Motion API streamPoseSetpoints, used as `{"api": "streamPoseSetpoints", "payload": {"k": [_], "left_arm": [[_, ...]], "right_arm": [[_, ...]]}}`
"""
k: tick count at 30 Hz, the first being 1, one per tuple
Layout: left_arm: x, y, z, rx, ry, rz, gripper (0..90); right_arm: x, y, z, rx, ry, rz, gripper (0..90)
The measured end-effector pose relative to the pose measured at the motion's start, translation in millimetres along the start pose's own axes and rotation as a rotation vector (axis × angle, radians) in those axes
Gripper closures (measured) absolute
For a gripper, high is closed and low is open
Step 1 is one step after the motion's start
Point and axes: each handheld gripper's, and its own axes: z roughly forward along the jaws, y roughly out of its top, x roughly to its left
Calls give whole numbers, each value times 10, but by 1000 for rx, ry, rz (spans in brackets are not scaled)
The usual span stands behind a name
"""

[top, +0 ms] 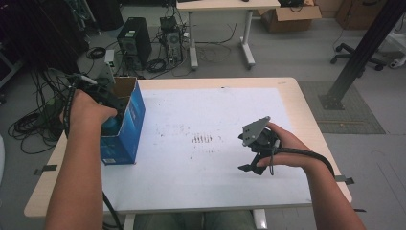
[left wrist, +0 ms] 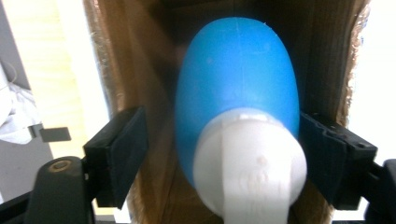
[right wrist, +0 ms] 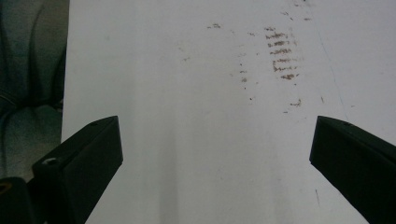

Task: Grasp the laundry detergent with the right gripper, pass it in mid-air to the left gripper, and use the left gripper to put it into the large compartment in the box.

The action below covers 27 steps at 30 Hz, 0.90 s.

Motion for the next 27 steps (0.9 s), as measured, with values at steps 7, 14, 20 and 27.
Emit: {"api": "streamPoseSetpoints", "payload": {"k": [7,14,20,27], "left_arm": [[-38,-28,-134,-16,4,1,176],[-87,-62,-268,-13,5,0,102],[-182,-92,-373,-14,12,25,42],[-282,-125,-520,-31,21,57,3]], "right_arm": [[1,14,-27,-1,-3,-5,27],[7,31,-49,-6,-7,-13,27],[14,47,-83,-14,-18,-21,27],[26,53,-128,-15,-20,-23,27]]}}
